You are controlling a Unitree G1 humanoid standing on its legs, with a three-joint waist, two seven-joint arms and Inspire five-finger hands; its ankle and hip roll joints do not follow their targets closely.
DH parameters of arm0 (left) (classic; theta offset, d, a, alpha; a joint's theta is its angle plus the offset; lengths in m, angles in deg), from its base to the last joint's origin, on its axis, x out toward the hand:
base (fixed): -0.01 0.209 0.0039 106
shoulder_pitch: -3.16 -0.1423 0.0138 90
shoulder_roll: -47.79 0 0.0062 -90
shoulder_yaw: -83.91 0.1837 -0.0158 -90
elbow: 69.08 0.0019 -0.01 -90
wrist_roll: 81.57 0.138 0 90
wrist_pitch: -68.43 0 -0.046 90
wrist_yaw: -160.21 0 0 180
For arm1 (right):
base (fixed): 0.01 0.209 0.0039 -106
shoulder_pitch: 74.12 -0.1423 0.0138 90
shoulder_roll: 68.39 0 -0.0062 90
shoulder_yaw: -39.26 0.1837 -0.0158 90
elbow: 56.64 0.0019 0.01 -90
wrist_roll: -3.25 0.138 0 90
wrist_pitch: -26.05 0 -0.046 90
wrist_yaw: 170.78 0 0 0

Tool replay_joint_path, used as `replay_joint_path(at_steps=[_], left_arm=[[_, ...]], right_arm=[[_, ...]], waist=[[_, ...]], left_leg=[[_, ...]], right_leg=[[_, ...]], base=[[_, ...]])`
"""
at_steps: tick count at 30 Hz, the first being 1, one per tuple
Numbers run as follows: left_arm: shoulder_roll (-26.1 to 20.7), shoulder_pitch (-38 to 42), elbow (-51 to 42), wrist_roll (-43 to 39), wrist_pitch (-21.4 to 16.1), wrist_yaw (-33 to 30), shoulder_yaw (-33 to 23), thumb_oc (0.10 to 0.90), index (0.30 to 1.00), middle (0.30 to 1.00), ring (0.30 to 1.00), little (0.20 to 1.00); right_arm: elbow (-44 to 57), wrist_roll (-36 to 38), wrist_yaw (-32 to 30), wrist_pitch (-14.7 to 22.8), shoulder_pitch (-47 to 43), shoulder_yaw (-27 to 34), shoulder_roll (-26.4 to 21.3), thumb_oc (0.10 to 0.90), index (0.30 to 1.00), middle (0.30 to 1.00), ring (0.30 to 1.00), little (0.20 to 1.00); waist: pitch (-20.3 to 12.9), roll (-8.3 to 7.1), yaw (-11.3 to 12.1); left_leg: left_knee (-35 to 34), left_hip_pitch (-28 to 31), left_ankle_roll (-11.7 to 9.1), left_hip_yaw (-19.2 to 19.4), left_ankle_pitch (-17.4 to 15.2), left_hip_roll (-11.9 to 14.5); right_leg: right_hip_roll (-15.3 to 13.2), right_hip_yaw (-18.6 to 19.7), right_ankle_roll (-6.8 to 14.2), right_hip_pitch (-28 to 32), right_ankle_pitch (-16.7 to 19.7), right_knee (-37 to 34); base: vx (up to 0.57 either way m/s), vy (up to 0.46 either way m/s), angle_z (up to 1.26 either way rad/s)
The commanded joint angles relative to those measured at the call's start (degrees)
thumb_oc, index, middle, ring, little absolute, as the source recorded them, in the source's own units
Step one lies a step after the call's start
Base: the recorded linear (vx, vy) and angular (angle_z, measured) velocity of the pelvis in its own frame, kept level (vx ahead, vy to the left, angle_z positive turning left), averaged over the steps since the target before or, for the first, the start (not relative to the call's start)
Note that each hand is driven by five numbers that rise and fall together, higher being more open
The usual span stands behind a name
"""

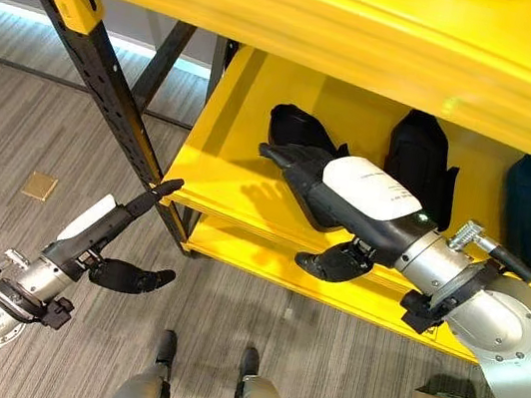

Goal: Move parts from the plastic box to the shelf.

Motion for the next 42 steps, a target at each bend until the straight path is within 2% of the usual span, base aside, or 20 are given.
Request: replay_joint_path(at_steps=[1, 4, 6, 8, 9, 10, 12, 17, 27, 30, 36, 42], left_arm=[[-3.5, 4.3, -6.4, -3.1, -4.5, -0.2, -1.7, 0.900, 1.000, 1.000, 1.000, 1.000], [-3.7, 4.1, -6.6, -3.3, -4.0, -0.2, -1.9, 0.900, 1.000, 1.000, 1.000, 1.000], [-3.7, 4.2, -6.6, -2.4, -3.3, -1.0, -2.5, 0.900, 1.000, 1.000, 1.000, 1.000], [-3.7, 4.2, -6.6, -2.7, -2.2, -1.1, -2.7, 0.900, 1.000, 1.000, 1.000, 1.000], [-3.7, 4.2, -6.2, -3.5, 1.2, 0.8, -2.7, 0.900, 1.000, 1.000, 1.000, 1.000], [-3.8, 4.0, -5.7, -3.8, 1.8, 0.6, -2.4, 0.900, 1.000, 1.000, 1.000, 1.000], [-3.7, 4.0, -5.3, -3.6, 0.2, 0.5, -2.1, 0.900, 1.000, 1.000, 1.000, 1.000], [-3.3, 3.5, -5.7, -3.3, 0.2, 0.1, -1.8, 0.900, 1.000, 1.000, 1.000, 1.000], [-3.7, 5.0, -5.4, -4.2, 0.9, 0.7, 0.0, 0.900, 1.000, 1.000, 1.000, 1.000], [-3.4, 5.8, -5.2, -4.1, 0.8, 0.7, 0.4, 0.900, 1.000, 1.000, 1.000, 1.000], [-3.3, 6.4, -5.0, 0.8, -0.9, -0.7, 1.3, 0.900, 1.000, 1.000, 1.000, 1.000], [-5.6, 8.2, -4.8, 0.3, -0.4, -2.9, 0.6, 0.900, 1.000, 1.000, 1.000, 1.000]], right_arm=[[-0.4, -0.5, -4.9, -1.3, -7.7, 0.9, -2.0, 0.900, 1.000, 1.000, 1.000, 1.000], [-1.3, -1.0, -5.2, -2.8, -7.7, 0.7, -2.1, 0.900, 1.000, 1.000, 1.000, 1.000], [-3.2, -4.6, -6.4, -4.9, -6.3, 1.3, -1.6, 0.900, 1.000, 1.000, 1.000, 1.000], [-3.3, -6.2, -7.4, -4.8, -5.3, 2.1, -1.3, 0.900, 1.000, 1.000, 1.000, 1.000], [-3.6, -10.1, -10.0, -4.1, -4.0, 3.4, -1.2, 0.900, 1.000, 1.000, 1.000, 1.000], [-4.3, -11.8, -11.4, -3.8, -3.7, 4.1, -1.5, 0.900, 1.000, 1.000, 1.000, 1.000], [-5.1, -10.7, -12.5, -3.5, -3.6, 4.8, -2.2, 0.900, 1.000, 1.000, 1.000, 1.000], [-5.5, -10.3, -13.5, -4.0, -4.8, 5.4, -2.7, 0.900, 1.000, 1.000, 1.000, 1.000], [-9.2, -10.5, -12.4, -4.1, -14.2, -2.6, -3.3, 0.900, 1.000, 1.000, 1.000, 1.000], [-10.5, -15.0, -12.8, -2.4, -17.4, -5.1, -3.3, 0.900, 1.000, 1.000, 1.000, 1.000], [-10.9, -18.8, -11.3, -3.0, -20.5, -8.7, -3.6, 0.900, 1.000, 1.000, 1.000, 1.000], [-12.9, -20.7, -12.0, -3.4, -22.1, -12.6, -3.9, 0.900, 1.000, 1.000, 1.000, 1.000]], waist=[[0.4, -1.38, 0.4], [0.6, -1.32, 0.5], [1.0, -1.18, 0.1], [1.2, -1.09, -0.2], [1.4, -1.02, -0.5], [1.4, -0.93, -0.6], [1.4, -0.75, -0.8], [1.5, -0.33, -0.7], [2.1, 1.09, 0.0], [2.2, 1.33, 0.3], [2.6, 1.80, 0.3], [3.0, 2.45, 0.2]], left_leg=[[2.0, -0.8, 1.5, -0.5, -4.6, 0.7], [2.1, -1.1, 1.5, -0.6, -4.5, 0.6], [2.1, -1.6, 1.5, -0.3, -4.3, 0.7], [2.1, -1.6, 1.5, -0.2, -4.3, 0.6], [2.2, -1.8, 1.5, 0.0, -4.3, 0.5], [2.3, -2.0, 1.5, 0.0, -4.3, 0.5], [2.2, -2.1, 1.6, 0.1, -4.3, 0.4], [2.5, -2.6, 1.6, 0.3, -4.4, 0.3], [2.7, -3.5, 1.2, 0.0, -4.1, 0.1], [2.9, -3.9, 1.2, -0.1, -4.2, -0.1], [3.0, -4.5, 1.0, -0.2, -4.1, -0.2], [2.3, -4.7, 0.7, -0.2, -3.4, 0.0]], right_leg=[[-0.7, -4.0, -1.0, 6.0, -3.9, -1.5], [-0.7, -4.1, -1.0, 6.1, -4.0, -1.5], [-0.8, -4.1, -0.9, 5.7, -3.9, -1.4], [-0.8, -4.0, -0.8, 5.7, -3.9, -1.4], [-0.8, -3.8, -0.7, 5.5, -3.9, -1.4], [-0.8, -3.7, -0.6, 5.3, -3.7, -1.4], [-0.8, -3.7, -0.7, 5.2, -3.8, -1.4], [-0.8, -3.6, -0.7, 4.8, -3.9, -1.3], [-1.1, -3.9, -0.9, 4.0, -4.5, -0.6], [-1.1, -4.1, -0.9, 3.7, -4.7, -0.3], [-1.2, -4.0, -1.0, 3.0, -4.9, 0.2], [-1.4, -3.7, -0.7, 2.2, -4.9, 0.3]], base=[[-0.02, -0.028, 0.06], [0.00, -0.005, 0.01], [0.00, 0.000, 0.00], [0.00, 0.000, 0.00], [-0.03, 0.019, 0.00], [-0.03, 0.019, 0.00], [0.00, 0.000, 0.00], [0.00, 0.000, 0.00], [0.00, 0.000, 0.00], [0.00, 0.000, 0.00], [0.00, -0.001, 0.01], [0.00, 0.002, -0.01]])
